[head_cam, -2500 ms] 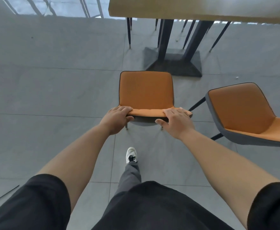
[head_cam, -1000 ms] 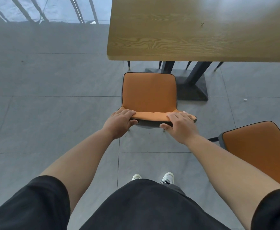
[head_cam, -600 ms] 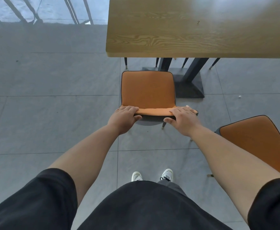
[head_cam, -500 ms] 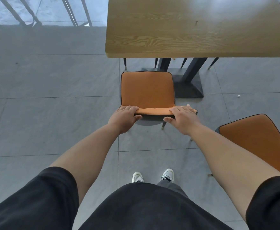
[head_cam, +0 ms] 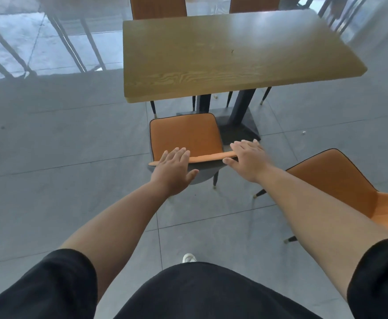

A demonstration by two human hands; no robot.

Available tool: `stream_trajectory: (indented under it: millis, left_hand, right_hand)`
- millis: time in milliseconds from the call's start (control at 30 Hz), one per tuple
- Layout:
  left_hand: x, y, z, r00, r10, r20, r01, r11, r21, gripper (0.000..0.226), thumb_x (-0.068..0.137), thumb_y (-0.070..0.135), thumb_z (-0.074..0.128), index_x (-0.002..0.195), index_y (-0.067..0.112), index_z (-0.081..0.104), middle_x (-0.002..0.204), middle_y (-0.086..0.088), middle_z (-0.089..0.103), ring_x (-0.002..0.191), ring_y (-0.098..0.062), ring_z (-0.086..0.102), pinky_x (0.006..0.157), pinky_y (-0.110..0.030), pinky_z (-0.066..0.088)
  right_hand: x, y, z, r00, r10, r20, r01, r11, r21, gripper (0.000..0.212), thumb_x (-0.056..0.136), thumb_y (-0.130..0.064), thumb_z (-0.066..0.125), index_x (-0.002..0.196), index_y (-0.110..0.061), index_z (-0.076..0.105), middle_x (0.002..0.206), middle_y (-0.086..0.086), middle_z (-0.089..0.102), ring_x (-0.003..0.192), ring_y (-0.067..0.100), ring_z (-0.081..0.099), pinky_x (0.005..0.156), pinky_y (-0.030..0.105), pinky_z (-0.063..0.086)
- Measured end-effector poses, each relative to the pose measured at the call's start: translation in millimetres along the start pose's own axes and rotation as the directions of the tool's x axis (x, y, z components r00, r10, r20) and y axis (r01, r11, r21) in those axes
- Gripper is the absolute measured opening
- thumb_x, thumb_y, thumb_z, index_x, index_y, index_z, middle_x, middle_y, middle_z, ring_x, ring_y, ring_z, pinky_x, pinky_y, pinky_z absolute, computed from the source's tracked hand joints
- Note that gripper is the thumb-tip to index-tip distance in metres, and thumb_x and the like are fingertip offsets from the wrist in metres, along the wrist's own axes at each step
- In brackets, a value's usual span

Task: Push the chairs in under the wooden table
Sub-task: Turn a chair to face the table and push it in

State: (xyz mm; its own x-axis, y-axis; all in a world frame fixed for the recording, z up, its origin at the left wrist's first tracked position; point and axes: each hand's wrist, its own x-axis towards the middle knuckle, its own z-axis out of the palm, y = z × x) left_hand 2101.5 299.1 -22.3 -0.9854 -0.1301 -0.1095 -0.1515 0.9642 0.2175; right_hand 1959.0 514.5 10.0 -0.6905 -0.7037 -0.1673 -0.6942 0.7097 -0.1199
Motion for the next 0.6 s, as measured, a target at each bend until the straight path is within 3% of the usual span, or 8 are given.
stream_trajectory:
  millis: [333,600]
  left_hand:
    - [22.5,115.3,1.2,0.963,0.271,0.005,-0.270,0.957,0.104,0.067,0.097,0.055,0.032,0.147,0.011,0.027,0.155,-0.010,0.030,0.145,-0.029,0.020,0.116,-0.046,0.012]
    - [7.8,261.4,15.5,0.890,0.454,0.038,-0.455,0.883,0.111,0.069,0.097,0.055,0.034,0.149,0.011,0.025,0.158,-0.008,0.025,0.147,-0.026,0.015,0.120,-0.043,0.009]
  right_hand:
    - [-130.3,75.4,-9.8,0.977,0.183,-0.106,-0.176,0.982,0.072,0.065,0.097,-0.054,0.036,0.144,-0.008,0.037,0.149,0.009,0.040,0.141,0.025,0.027,0.117,0.044,0.013]
    - [-275.2,145.9,1.2,0.889,0.416,-0.190,-0.395,0.908,0.137,0.064,0.096,-0.054,0.038,0.140,-0.007,0.043,0.146,0.011,0.044,0.139,0.027,0.031,0.116,0.046,0.014]
